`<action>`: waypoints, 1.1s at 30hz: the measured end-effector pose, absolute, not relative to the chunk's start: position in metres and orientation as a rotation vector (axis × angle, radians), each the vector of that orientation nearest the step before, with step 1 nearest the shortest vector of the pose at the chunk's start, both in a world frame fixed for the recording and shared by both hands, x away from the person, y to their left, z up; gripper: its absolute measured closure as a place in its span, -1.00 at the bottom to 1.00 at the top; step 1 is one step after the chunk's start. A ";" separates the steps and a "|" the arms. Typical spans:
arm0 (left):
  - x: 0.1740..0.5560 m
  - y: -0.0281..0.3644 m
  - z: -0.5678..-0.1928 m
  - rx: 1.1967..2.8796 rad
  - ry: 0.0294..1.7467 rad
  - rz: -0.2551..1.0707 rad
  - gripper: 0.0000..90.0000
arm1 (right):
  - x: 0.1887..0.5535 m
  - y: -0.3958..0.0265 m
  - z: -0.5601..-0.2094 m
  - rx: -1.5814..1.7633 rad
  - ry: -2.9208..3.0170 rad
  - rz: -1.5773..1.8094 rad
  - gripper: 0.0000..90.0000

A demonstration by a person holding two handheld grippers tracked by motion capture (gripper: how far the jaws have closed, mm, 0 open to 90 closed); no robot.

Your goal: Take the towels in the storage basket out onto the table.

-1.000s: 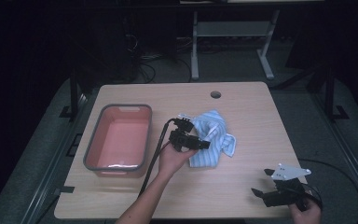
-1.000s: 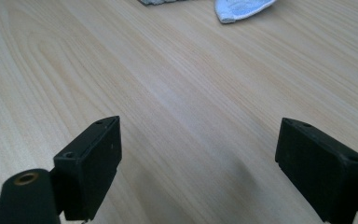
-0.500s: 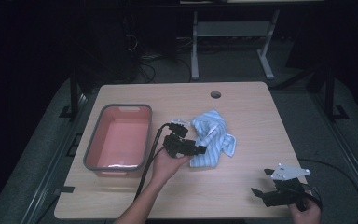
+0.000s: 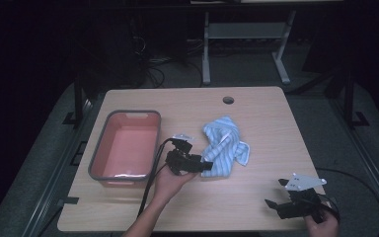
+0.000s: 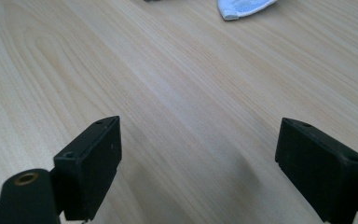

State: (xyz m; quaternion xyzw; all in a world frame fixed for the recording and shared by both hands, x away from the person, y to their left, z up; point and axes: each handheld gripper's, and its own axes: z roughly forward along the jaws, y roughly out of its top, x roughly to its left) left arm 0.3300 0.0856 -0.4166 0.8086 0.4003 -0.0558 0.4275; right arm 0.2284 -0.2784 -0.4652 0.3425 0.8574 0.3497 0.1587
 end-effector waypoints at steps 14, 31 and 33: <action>0.308 0.102 -0.423 2.008 0.990 -0.130 -0.14 | 0.229 -0.272 -0.467 0.976 2.464 0.998 -0.69; 0.281 0.122 -0.434 1.996 0.984 -0.119 -0.16 | 0.228 -0.273 -0.467 0.995 2.456 1.004 -0.69; 0.278 0.124 -0.434 2.003 0.981 -0.120 -0.15 | 0.228 -0.273 -0.467 0.995 2.455 1.004 -0.69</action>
